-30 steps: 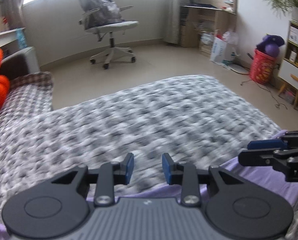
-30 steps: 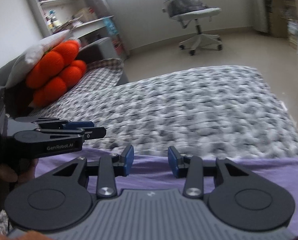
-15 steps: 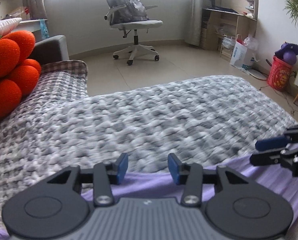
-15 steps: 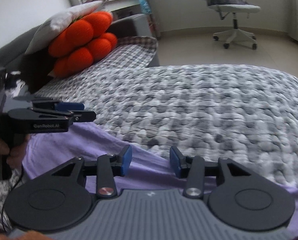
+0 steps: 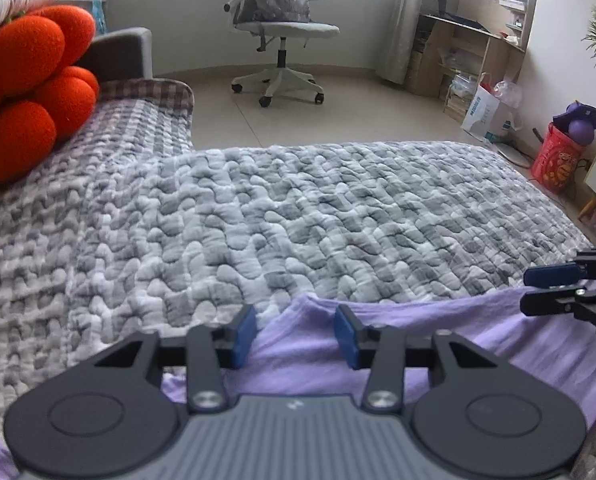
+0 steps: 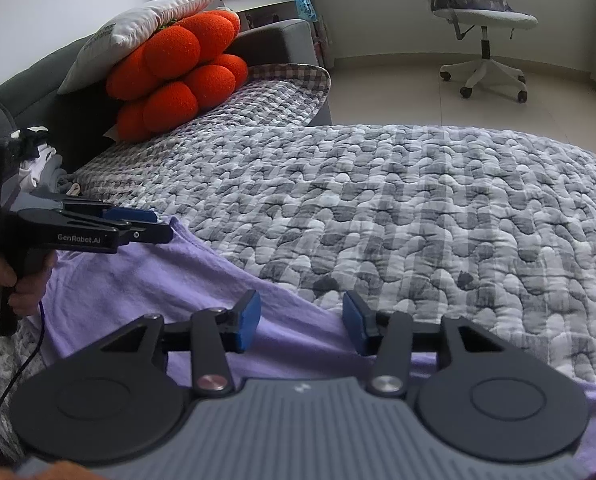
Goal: Fold clothes
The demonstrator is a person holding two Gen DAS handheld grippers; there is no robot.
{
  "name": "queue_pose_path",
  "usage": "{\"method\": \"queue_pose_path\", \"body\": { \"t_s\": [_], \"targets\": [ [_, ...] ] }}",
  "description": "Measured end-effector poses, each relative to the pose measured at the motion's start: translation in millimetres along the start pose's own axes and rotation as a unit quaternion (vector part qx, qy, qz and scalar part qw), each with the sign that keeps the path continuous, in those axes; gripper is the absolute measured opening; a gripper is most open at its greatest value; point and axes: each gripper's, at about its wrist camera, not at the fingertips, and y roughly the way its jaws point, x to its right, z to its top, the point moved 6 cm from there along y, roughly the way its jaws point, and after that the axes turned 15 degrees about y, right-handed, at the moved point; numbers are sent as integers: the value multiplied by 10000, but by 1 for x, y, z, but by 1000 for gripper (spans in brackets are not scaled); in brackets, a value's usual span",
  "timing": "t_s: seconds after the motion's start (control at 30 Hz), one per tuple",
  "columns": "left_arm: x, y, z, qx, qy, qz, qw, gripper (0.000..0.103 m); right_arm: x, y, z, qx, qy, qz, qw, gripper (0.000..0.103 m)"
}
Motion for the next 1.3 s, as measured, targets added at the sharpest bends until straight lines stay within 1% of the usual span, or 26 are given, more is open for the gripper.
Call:
{"method": "queue_pose_path", "body": {
  "t_s": [0.03, 0.07, 0.1, 0.17, 0.2, 0.23, 0.27, 0.3, 0.33, 0.37, 0.4, 0.43, 0.53, 0.6, 0.63, 0.67, 0.77, 0.83, 0.87, 0.9, 0.93, 0.97, 1.0, 1.1, 1.3],
  "targets": [
    [1, 1, 0, 4, -3, 26, 10000, 19, 0, 0, 0, 26, -29, -26, 10000, 50],
    [1, 2, 0, 9, -7, 60, 10000, 9, -1, 1, 1, 53, -60, -54, 10000, 50],
    [2, 1, 0, 49, 2, 101, 9999, 5, -1, 1, 0, 75, -109, -78, 9999, 50],
    [4, -1, 1, 144, 24, 186, 9997, 4, -5, 2, -2, 99, -303, -113, 9994, 50],
    [5, -3, 2, 205, 27, 268, 9994, 3, -7, 5, -4, 99, -424, -133, 9990, 47],
    [5, -5, 4, 269, 29, 358, 9990, 3, -10, 7, -6, 99, -546, -154, 9983, 42],
    [6, -7, 5, 333, 31, 447, 9984, 3, -12, 9, -8, 98, -669, -175, 9976, 18],
    [6, -9, 5, 396, 0, 527, 9978, 3, -14, 9, -8, 154, -743, -208, 9969, 7],
    [5, -10, 6, 459, -37, 604, 9971, 3, -16, 10, -9, 219, -810, -241, 9962, 7],
    [4, -12, 6, 508, -71, 672, 9964, 3, -17, 10, -10, 284, -876, -275, 9954, 2],
    [3, -13, 6, 555, -105, 737, 9957, 3, -17, 8, -9, 421, -897, -354, 9944, 0],
    [2, -12, 6, 565, -136, 771, 9953, 3, -17, 6, -7, 539, -902, -423, 9936, 0],
    [2, -2, 2, 379, -76, 829, 9958, 3, -15, 14, -10, 464, -923, -487, 9935, 0],
    [5, 5, 0, 331, 47, 906, 9953, 4, -16, 16, -12, 489, -1013, -546, 9922, 5],
    [7, 8, -2, 311, 112, 947, 9950, 4, -17, 15, -12, 516, -1024, -576, 9917, 6],
    [9, 9, -1, 299, 160, 986, 9945, 4, -16, 14, -12, 529, -1013, -584, 9917, 12],
    [12, 8, 0, 268, 227, 1074, 9936, 7, -18, 10, -9, 565, -1023, -595, 9914, 13],
    [14, 5, 2, 250, 244, 1129, 9930, 16, -21, 5, -9, 578, -1022, -574, 9914, 14],
    [15, 3, 2, 254, 237, 1150, 9928, 24, -22, 3, -9, 582, -1015, -557, 9916, 16],
    [16, 0, 2, 261, 227, 1168, 9926, 31, -24, 0, -10, 586, -1007, -539, 9917, 23],
    [17, -2, 3, 268, 217, 1185, 9924, 32, -26, -3, -10, 589, -999, -520, 9919, 30],
    [18, -7, 2, 281, 187, 1192, 9923, 32, -28, -6, -10, 592, -991, -502, 9920, 44],
    [19, -13, 1, 295, 152, 1197, 9923, 33, -31, -9, -11, 603, -1007, -486, 9919, 46],
    [20, -29, -1, 337, 50, 1210, 9921, 39, -39, -21, -13, 633, -1063, -456, 9913, 46],
    [23, -61, -6, 422, -155, 1237, 9913, 45, -59, -44, -20, 666, -1125, -318, 9909, 46]
  ]
}}
